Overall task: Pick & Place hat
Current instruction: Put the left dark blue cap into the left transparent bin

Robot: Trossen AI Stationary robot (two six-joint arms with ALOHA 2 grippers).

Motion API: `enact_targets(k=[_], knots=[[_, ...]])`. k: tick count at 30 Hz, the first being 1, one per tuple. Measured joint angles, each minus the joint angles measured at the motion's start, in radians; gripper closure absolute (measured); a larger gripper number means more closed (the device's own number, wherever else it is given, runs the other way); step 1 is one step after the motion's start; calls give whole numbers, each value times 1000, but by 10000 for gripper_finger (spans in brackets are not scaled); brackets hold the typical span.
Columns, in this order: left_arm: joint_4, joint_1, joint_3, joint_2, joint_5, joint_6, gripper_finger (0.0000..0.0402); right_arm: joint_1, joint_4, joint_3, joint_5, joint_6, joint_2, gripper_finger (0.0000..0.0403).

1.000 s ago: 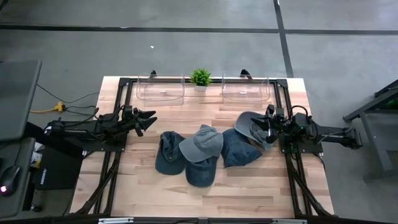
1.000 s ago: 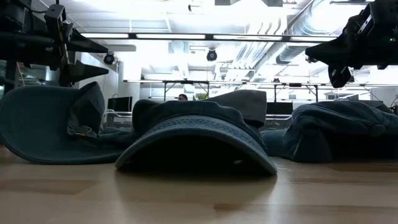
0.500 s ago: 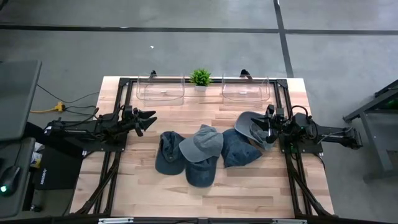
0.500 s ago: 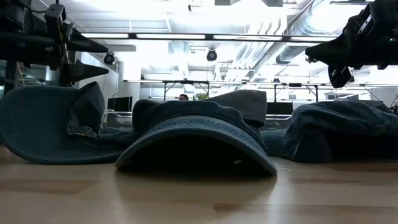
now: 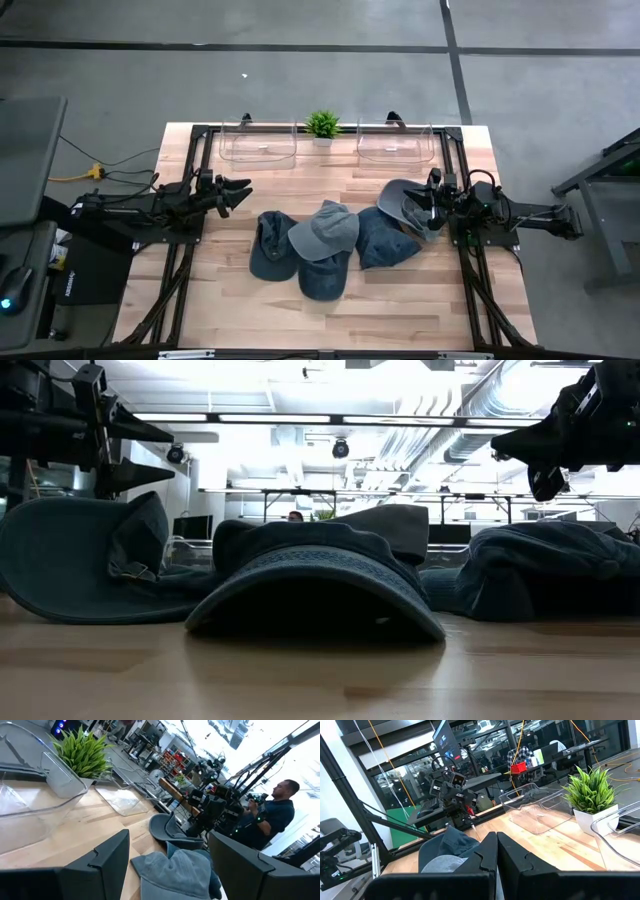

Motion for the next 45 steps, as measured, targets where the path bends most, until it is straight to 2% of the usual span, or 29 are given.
enact_targets(k=[7, 19, 22, 26, 31, 41, 45], knots=[[-1, 0, 53, -1, 19, 104, 153, 0, 0, 0, 0, 0, 0, 402], [-9, 0, 157, 0, 29, 142, 153, 0, 0, 0, 0, 0, 0, 402], [-7, 0, 191, 4, 33, 192, 153, 0, 0, 0, 0, 0, 0, 402], [-17, 0, 249, 47, -3, 238, 153, 0, 0, 0, 0, 0, 0, 402], [-131, 0, 367, 154, -57, 317, 153, 0, 0, 0, 0, 0, 0, 402], [-392, 0, 648, 459, -46, 469, 154, 0, 0, 0, 0, 0, 0, 402], [-460, 0, 759, 594, -113, 459, 154, 0, 0, 0, 0, 0, 0, 402]])
